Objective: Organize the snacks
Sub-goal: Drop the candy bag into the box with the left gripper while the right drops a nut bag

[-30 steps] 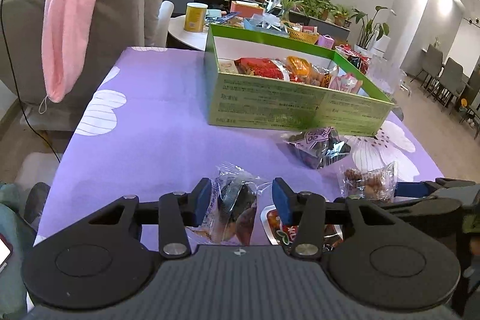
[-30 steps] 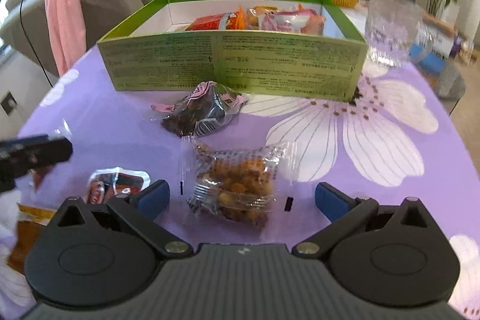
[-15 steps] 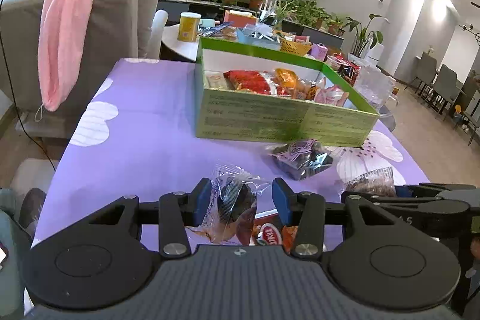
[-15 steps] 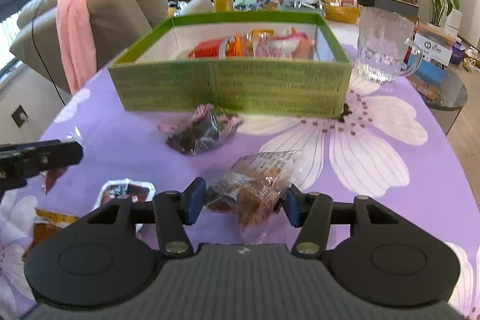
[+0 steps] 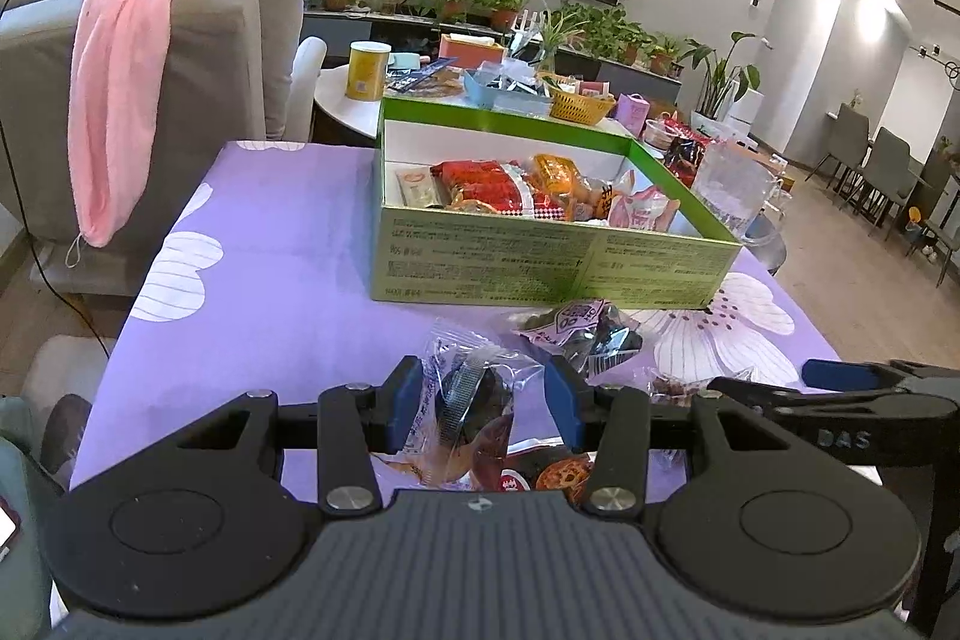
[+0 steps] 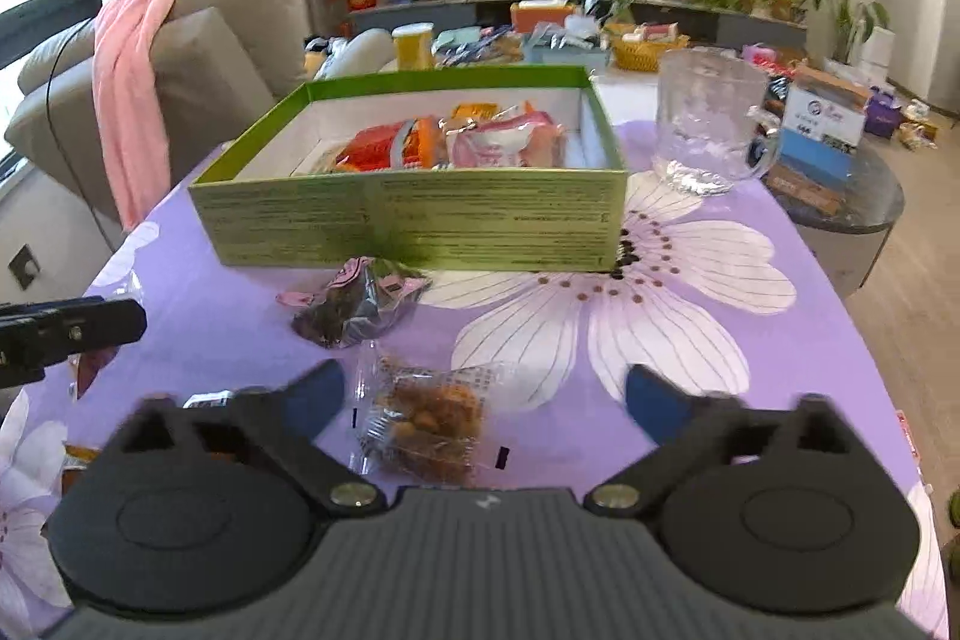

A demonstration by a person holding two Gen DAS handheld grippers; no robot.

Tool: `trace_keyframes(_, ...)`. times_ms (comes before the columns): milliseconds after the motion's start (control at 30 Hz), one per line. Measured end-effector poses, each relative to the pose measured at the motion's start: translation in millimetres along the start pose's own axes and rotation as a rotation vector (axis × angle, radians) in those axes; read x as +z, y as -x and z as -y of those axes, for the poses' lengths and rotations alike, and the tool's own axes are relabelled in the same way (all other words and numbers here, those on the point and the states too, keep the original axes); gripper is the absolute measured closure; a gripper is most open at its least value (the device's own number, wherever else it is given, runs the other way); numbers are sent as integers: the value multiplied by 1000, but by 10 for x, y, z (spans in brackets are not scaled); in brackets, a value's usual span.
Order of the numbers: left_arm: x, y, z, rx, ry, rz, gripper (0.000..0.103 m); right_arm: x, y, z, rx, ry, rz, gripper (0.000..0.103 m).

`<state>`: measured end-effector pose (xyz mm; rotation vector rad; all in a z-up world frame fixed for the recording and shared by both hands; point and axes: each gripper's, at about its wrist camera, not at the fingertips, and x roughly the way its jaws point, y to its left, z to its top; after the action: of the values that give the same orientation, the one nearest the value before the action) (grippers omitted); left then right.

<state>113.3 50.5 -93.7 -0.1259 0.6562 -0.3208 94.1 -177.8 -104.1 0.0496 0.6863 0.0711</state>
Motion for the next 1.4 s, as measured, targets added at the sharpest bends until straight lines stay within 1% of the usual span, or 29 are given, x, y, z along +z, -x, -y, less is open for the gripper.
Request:
trace_keyframes(33, -1, -7, 2, 0, 1, -2, 61, -19, 20, -17, 18, 8, 11, 13)
trace_keyframes(100, -1, -30, 8, -1, 3, -8, 61, -47, -7, -106, 52, 61, -8, 12)
trace_keyframes(133, -3, -33, 12, -3, 2, -10, 61, -68, -41, -175, 50, 97, -25, 12)
trace_keyframes(233, -11, -46, 24, -4, -5, -16, 61, -158, -155, -329, 10, 166, -65, 12)
trace_keyframes(333, -3, -66, -3, 2, -3, -21, 61, -229, -285, -369, -4, 180, -89, 13)
trace_keyframes(367, 1, -66, -10, 4, -1, -21, 61, -252, -297, -353, -1, 178, -86, 15)
trace_keyframes(400, 10, -71, -20, 5, 2, -19, 61, -249, -288, -333, 8, 171, -75, 27)
trace_keyframes(433, 8, -70, -27, 5, 4, -18, 61, -230, -280, -309, 15, 167, -70, 34)
trace_keyframes(467, 10, -71, -32, 6, 8, -17, 61, -219, -271, -295, 25, 168, -71, 38)
trace_keyframes(500, 15, -77, -36, 6, 13, -17, 61, -202, -263, -274, 21, 166, -68, 48)
trace_keyframes(567, 12, -76, -29, 1, 16, -15, 61, -181, -250, -239, 4, 161, -61, 49)
trace_keyframes(700, 16, -75, 10, -9, 5, -14, 61, -129, -205, -129, 20, 111, -55, 50)
trace_keyframes(933, 158, -29, 102, -29, -21, 24, 61, 111, -4, -21, 59, 53, 25, 51)
trace_keyframes(1133, 442, -31, 211, -40, -53, 88, 61, 465, 104, 48, 85, 24, 113, 51)
trace_keyframes(1233, 611, -74, 256, -43, -70, 122, 61, 659, 66, 66, 85, 25, 152, 51)
trace_keyframes(1400, 891, -247, 288, -52, -71, 146, 61, 915, -55, 121, 86, 13, 194, 51)
